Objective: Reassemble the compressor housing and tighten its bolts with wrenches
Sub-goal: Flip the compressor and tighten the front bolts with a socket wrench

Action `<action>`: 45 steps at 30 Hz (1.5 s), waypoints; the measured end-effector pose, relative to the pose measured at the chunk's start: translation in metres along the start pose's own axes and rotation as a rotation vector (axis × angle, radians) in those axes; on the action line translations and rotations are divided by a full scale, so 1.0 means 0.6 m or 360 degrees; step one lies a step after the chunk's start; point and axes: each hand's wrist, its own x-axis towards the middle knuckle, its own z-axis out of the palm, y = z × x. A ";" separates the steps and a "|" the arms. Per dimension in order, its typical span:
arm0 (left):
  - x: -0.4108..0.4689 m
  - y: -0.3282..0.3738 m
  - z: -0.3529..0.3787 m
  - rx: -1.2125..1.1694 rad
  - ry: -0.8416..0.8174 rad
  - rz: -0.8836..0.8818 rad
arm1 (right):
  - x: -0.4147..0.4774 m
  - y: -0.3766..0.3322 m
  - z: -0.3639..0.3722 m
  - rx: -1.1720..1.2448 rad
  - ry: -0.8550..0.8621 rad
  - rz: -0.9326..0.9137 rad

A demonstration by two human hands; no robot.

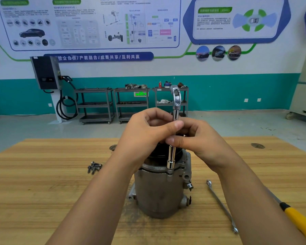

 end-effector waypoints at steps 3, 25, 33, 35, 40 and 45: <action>0.001 -0.001 0.001 0.0012 -0.0008 0.0015 | 0.000 -0.001 0.003 -0.0063 0.0035 -0.0009; -0.001 -0.004 0.009 0.0112 0.0088 0.0013 | 0.002 -0.002 0.010 -0.0143 0.0106 0.0007; 0.004 -0.001 0.002 0.0124 -0.0117 -0.0066 | -0.004 -0.001 -0.009 -0.0037 -0.0020 0.0074; 0.004 -0.001 0.002 0.0079 -0.0113 -0.0061 | -0.002 0.000 -0.008 -0.0083 -0.0001 0.0066; 0.005 -0.004 0.010 0.0027 0.0011 -0.0005 | 0.003 0.007 0.004 -0.0174 0.0115 -0.0009; 0.005 -0.003 0.011 0.0087 -0.0001 -0.0013 | 0.004 0.006 0.003 -0.0146 0.0109 0.0021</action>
